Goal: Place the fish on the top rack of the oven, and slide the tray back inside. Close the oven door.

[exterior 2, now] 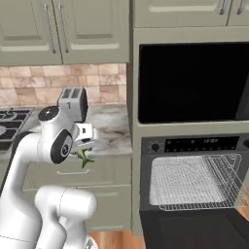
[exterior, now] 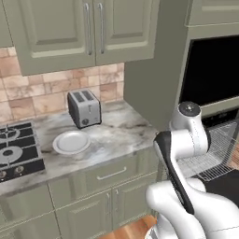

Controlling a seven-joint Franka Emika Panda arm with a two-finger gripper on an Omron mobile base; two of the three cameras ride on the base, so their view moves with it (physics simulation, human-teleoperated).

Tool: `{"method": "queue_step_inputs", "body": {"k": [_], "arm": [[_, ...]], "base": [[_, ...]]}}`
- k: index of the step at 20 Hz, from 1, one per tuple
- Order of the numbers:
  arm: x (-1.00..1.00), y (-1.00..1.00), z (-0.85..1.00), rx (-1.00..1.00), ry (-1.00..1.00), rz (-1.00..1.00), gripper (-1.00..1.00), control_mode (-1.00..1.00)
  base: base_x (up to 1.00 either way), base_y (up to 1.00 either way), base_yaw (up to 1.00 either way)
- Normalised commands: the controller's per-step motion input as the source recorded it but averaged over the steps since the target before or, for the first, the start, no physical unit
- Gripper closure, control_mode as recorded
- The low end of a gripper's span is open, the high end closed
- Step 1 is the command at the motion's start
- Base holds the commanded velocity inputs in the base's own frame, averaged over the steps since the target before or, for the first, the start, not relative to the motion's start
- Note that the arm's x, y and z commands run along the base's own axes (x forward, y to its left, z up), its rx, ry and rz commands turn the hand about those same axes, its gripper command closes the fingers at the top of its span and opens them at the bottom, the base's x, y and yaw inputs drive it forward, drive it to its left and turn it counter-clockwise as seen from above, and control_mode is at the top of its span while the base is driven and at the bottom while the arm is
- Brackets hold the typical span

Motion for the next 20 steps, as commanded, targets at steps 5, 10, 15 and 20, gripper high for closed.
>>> {"method": "queue_step_inputs", "body": {"k": [5,10,15,20], "arm": [[0.0,0.0,0.0,0.0,0.0,0.0,1.0,1.0],[0.0,0.0,0.0,0.0,0.0,0.0,1.0,1.0],[0.0,0.0,0.0,0.0,0.0,0.0,1.0,1.0],[0.0,0.0,0.0,0.0,0.0,0.0,1.0,1.0]], "base": [[0.0,-0.02,-0.39],[-0.05,-0.19,-0.38],[-0.01,-0.11,-0.38],[0.2,0.0,-0.33]]}}
